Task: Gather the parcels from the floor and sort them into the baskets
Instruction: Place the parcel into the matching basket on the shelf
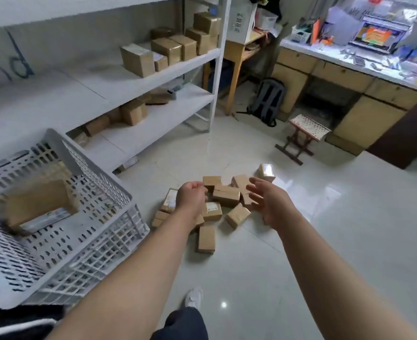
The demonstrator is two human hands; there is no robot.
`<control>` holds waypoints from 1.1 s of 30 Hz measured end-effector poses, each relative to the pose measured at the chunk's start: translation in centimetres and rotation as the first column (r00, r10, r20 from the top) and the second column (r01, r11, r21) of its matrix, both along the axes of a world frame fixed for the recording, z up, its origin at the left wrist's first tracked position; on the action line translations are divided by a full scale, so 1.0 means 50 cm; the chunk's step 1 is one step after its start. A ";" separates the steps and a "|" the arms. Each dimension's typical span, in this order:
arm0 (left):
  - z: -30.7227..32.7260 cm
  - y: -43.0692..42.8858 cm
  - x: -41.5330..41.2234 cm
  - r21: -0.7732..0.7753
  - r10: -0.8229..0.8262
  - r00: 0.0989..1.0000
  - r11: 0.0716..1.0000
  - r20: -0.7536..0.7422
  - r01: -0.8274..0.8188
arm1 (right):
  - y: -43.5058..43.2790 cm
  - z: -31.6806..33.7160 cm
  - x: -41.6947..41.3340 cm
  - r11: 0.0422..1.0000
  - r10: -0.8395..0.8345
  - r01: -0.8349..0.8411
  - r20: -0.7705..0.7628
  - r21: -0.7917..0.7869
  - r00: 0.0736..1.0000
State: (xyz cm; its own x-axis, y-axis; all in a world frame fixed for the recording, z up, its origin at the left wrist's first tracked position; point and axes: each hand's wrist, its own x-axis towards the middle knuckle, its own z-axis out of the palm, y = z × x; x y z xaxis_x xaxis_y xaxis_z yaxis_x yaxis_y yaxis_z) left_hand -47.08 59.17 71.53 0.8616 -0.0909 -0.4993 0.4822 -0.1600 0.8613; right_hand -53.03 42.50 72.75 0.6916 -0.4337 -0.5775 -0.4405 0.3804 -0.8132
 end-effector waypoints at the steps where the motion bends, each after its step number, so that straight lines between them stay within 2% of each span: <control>1: -0.010 -0.029 0.013 0.010 -0.016 1.000 1.000 -0.012 0.016 | -0.031 -0.012 0.010 1.000 -0.023 0.023 -0.015 -0.003 1.000; 11: -0.162 -0.329 0.286 0.044 0.014 0.985 0.999 -0.169 -0.007 | -0.313 -0.138 0.257 0.997 -0.065 0.070 -0.159 0.028 0.985; 19: -0.296 -0.502 0.519 0.206 0.043 0.962 0.978 -0.271 0.014 | -0.503 -0.304 0.470 0.995 -0.027 0.051 -0.275 0.082 0.961; 26: -0.464 -0.609 0.646 0.239 0.100 0.924 0.971 -0.369 -0.009 | -0.618 -0.492 0.619 0.996 0.077 -0.056 -0.375 0.068 0.924; 33: -0.723 -0.680 0.731 0.331 0.155 0.901 0.944 -0.406 -0.013 | -0.702 -0.742 0.735 0.982 0.188 -0.166 -0.463 0.090 0.866</control>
State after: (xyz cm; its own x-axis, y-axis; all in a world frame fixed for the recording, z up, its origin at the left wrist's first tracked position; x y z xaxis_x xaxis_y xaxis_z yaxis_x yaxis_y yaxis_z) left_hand -10.51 25.20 35.37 0.5601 0.1937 -0.8055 0.8106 -0.3286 0.4847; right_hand -16.30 7.38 35.67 0.3984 -0.2951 -0.8685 -0.8281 0.2914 -0.4789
